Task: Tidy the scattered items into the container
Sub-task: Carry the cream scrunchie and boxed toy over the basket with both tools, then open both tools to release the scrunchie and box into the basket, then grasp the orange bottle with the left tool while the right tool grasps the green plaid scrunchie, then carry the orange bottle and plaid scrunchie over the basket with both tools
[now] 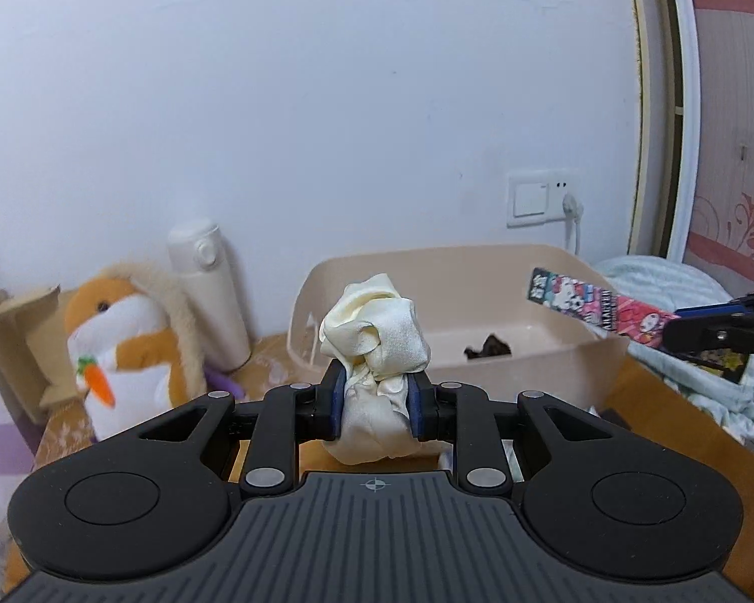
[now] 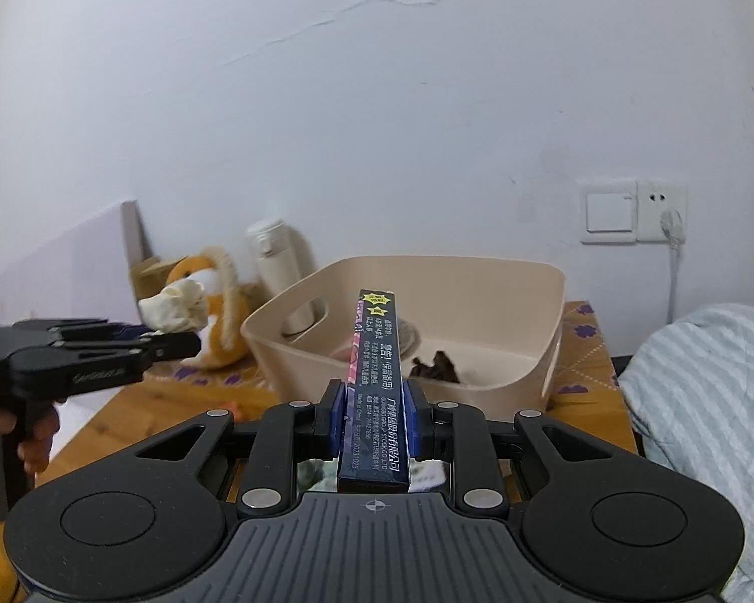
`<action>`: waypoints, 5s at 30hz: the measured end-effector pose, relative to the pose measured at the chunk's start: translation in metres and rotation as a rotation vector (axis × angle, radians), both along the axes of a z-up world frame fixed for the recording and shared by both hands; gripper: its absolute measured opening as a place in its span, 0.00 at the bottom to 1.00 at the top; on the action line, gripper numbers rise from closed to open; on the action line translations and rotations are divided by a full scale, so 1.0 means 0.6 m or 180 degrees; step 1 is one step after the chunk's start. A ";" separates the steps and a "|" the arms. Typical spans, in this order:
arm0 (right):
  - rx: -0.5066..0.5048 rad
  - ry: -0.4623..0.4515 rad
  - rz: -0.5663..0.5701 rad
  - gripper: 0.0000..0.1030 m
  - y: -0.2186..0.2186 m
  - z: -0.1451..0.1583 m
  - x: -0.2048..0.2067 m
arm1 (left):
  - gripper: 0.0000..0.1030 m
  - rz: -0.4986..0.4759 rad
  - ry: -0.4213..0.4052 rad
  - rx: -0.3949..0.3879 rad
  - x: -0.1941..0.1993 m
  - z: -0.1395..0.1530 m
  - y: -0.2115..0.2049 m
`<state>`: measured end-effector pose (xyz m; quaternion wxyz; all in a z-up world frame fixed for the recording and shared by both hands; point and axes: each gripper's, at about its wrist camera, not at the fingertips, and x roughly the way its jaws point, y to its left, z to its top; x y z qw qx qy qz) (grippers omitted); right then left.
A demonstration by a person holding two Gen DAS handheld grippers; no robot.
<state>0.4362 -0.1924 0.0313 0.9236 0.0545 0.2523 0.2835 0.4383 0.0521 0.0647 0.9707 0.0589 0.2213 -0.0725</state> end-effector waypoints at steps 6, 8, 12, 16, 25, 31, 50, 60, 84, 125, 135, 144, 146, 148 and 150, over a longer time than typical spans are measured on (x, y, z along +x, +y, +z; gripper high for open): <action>0.0155 0.0023 -0.0064 0.21 0.000 0.007 0.044 | 0.24 0.0026 0.0015 -0.0086 0.055 0.015 -0.014; 0.0178 0.0021 -0.0085 0.21 0.001 0.010 0.057 | 0.24 0.0054 0.0025 -0.0139 0.075 0.015 -0.018; 0.0160 0.0015 -0.0151 0.21 0.007 0.011 0.080 | 0.24 0.0094 0.0058 -0.0181 0.111 0.006 -0.034; 0.0126 0.0086 -0.0218 0.21 0.014 0.000 0.109 | 0.24 0.0140 0.0148 -0.0177 0.147 -0.009 -0.052; -0.0058 0.0198 -0.0433 0.21 0.026 -0.039 0.158 | 0.25 0.0158 0.0437 -0.0103 0.207 -0.050 -0.078; -0.0149 0.0217 -0.0504 0.21 0.028 -0.050 0.170 | 0.26 0.0113 0.0464 0.0036 0.207 -0.067 -0.090; -0.0266 0.0038 -0.0523 0.51 0.027 -0.045 0.114 | 0.78 0.0080 0.0206 0.0152 0.148 -0.045 -0.072; -0.0434 -0.0324 -0.0258 0.69 0.062 -0.026 0.020 | 0.80 0.0218 -0.0049 0.0268 0.075 -0.036 -0.023; -0.1074 -0.0240 0.0339 0.70 0.187 -0.099 -0.035 | 0.81 0.0249 0.0525 0.0331 0.013 -0.161 0.100; -0.0984 0.0298 0.0401 0.05 0.206 -0.162 0.021 | 0.38 -0.0005 0.0712 0.0012 0.046 -0.218 0.109; -0.0851 0.0127 0.0395 0.04 0.186 -0.123 -0.004 | 0.38 0.0023 0.0556 -0.0144 0.019 -0.181 0.115; -0.0786 -0.0101 0.0395 0.04 0.173 -0.068 -0.028 | 0.38 0.0002 0.0390 -0.0193 -0.002 -0.137 0.114; -0.0772 -0.0147 0.0380 0.04 0.169 -0.055 -0.030 | 0.38 -0.0002 0.0346 -0.0235 -0.002 -0.125 0.113; -0.0755 -0.0192 0.0358 0.04 0.165 -0.043 -0.030 | 0.38 -0.0008 0.0309 -0.0258 0.000 -0.113 0.109; -0.0732 -0.0237 0.0330 0.04 0.159 -0.031 -0.029 | 0.38 -0.0015 0.0270 -0.0253 0.001 -0.101 0.103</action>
